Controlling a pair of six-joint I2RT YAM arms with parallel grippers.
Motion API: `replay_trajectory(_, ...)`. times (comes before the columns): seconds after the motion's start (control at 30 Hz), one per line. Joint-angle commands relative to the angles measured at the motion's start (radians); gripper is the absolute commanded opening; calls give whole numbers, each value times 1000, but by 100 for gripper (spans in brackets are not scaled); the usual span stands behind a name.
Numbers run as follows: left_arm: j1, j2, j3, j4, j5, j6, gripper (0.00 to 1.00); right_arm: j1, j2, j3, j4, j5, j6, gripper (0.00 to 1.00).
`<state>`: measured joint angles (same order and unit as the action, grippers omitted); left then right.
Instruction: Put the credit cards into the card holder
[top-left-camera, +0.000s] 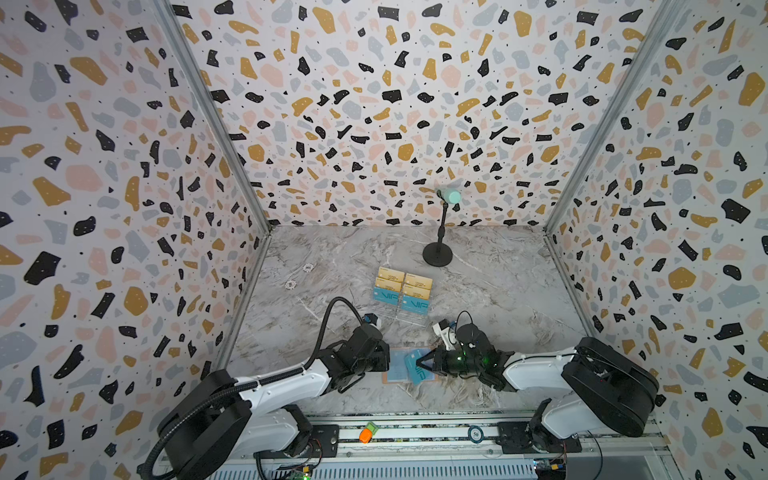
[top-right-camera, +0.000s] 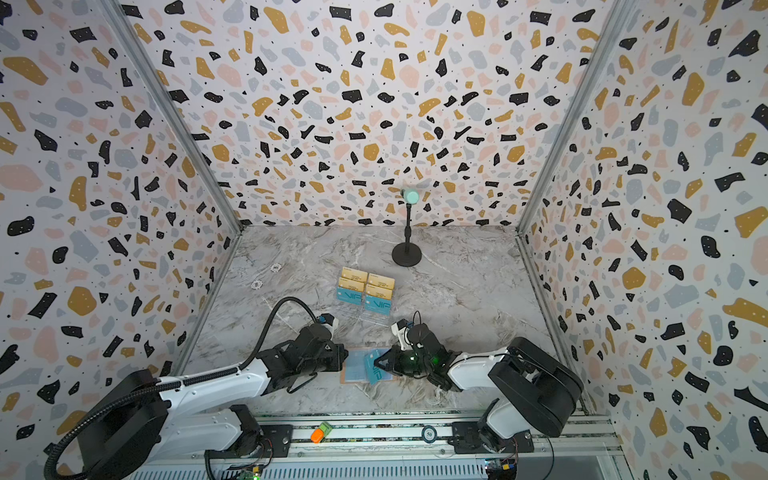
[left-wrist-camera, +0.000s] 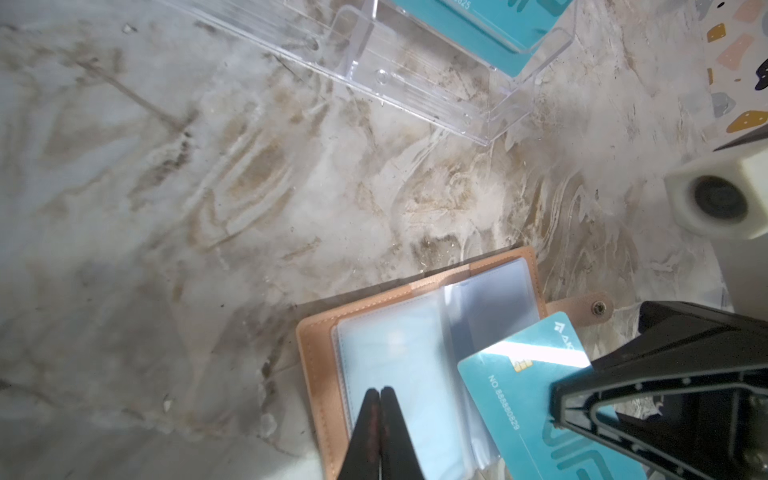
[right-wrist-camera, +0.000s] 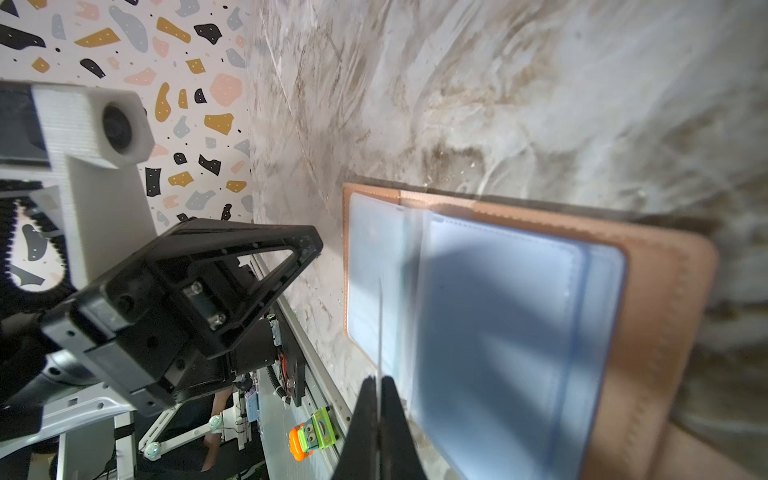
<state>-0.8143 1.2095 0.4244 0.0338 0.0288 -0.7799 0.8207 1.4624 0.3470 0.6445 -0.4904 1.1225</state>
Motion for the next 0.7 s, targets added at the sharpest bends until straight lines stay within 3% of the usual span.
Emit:
replay_trajectory(0.0, -6, 11, -16, 32, 2, -10, 5, -10, 15, -6, 26, -7, 14, 0)
replay_trajectory(0.67, -18, 43, -48, 61, 9, -28, 0, -14, 73, -10, 92, -23, 11, 0)
